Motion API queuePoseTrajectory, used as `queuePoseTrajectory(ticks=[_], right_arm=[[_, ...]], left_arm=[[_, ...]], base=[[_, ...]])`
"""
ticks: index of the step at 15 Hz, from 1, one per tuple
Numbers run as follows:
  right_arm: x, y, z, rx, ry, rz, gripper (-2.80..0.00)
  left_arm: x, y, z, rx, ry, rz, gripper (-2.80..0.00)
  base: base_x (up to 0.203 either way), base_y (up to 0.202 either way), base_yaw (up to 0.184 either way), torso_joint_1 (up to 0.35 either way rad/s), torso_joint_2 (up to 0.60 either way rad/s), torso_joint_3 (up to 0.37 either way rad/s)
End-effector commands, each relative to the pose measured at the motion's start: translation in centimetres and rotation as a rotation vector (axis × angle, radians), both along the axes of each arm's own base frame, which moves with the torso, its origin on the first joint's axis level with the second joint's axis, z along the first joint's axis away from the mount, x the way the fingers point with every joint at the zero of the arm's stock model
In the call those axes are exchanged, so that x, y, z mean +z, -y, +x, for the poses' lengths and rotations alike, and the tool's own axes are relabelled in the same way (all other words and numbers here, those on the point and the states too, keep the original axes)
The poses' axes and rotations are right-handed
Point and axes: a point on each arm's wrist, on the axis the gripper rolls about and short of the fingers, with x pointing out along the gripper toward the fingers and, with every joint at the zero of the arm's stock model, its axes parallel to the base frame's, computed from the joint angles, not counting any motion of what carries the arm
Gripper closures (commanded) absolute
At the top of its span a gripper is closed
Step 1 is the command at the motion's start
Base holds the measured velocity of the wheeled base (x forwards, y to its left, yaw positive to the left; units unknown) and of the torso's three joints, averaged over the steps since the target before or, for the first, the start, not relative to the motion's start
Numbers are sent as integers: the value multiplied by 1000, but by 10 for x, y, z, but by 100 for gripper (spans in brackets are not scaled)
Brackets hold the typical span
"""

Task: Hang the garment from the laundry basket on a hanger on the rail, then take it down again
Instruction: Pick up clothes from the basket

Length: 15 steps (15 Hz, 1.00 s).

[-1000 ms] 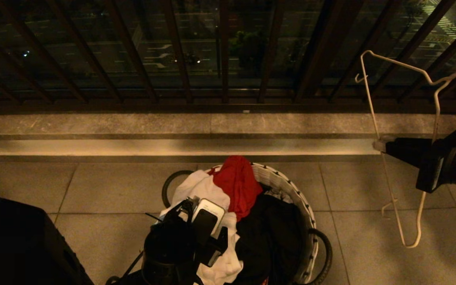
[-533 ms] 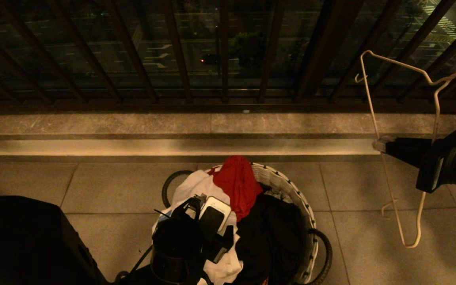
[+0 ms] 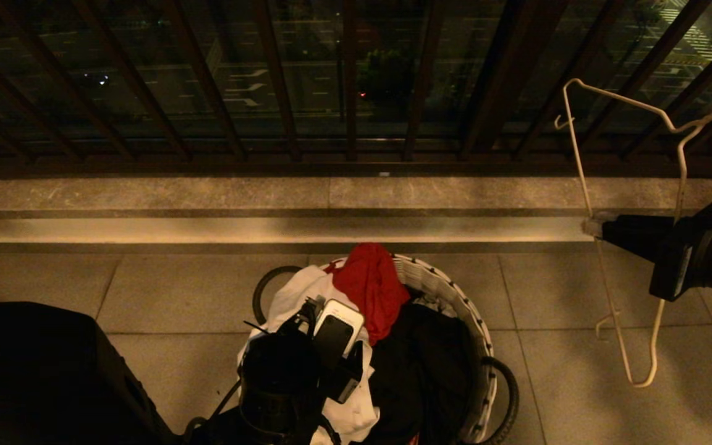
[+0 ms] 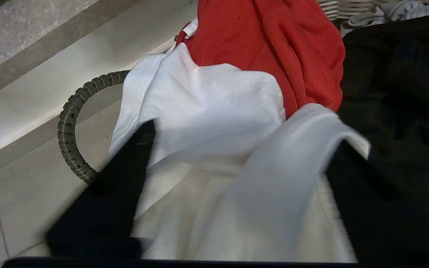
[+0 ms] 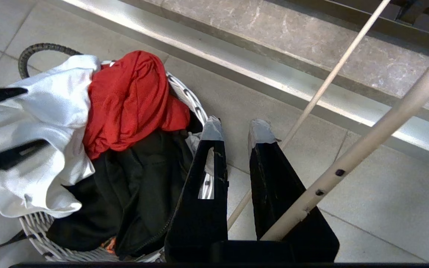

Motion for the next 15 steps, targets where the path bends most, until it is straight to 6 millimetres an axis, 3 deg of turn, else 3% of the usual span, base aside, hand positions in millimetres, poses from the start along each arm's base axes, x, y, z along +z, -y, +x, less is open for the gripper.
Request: queuePoseTrajectory(ticks=[1,6,11,15], right_arm=[[0,0,0,2,2,0,0],[0,0,0,2,3,0,0],[1,0,0,2,5,0,0],[0,0,0,3,4,0,0]], left_arm=[[1,0,0,4,6,-5,0],[6,-2,-1,5,16,-19,0],[34,-9,-6,4,70,-91,0],[70,-22,-5,32,169,-134,0]], base=[[0,0,0,0,0,0],[0,0,0,0,0,0],[0,0,0,0,0,0],[0,0,0,0,0,0]])
